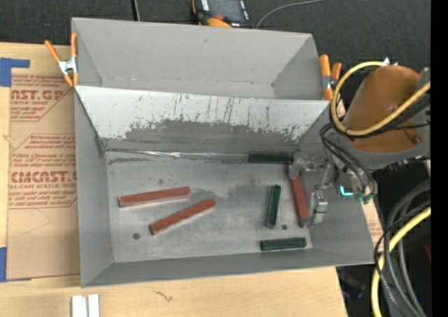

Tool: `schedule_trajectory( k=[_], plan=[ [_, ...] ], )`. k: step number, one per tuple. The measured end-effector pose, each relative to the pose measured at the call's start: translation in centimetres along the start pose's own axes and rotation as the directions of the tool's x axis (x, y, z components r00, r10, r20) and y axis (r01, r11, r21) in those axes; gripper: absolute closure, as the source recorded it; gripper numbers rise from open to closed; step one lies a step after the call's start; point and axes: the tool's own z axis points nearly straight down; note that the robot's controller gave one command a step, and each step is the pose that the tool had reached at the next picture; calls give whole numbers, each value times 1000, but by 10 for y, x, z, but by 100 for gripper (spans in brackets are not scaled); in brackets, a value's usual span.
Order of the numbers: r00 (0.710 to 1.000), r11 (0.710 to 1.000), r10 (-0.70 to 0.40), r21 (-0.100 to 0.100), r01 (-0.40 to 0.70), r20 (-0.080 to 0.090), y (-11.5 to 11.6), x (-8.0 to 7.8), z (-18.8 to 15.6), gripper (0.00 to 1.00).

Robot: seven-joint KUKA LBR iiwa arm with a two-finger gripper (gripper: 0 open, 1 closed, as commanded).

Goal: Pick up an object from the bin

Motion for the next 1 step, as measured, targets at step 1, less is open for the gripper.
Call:
schedule_trajectory(
  k=[1],
  plan=[
    [974,974,-226,0,226,3,-20,-32,101,0]
  ],
)
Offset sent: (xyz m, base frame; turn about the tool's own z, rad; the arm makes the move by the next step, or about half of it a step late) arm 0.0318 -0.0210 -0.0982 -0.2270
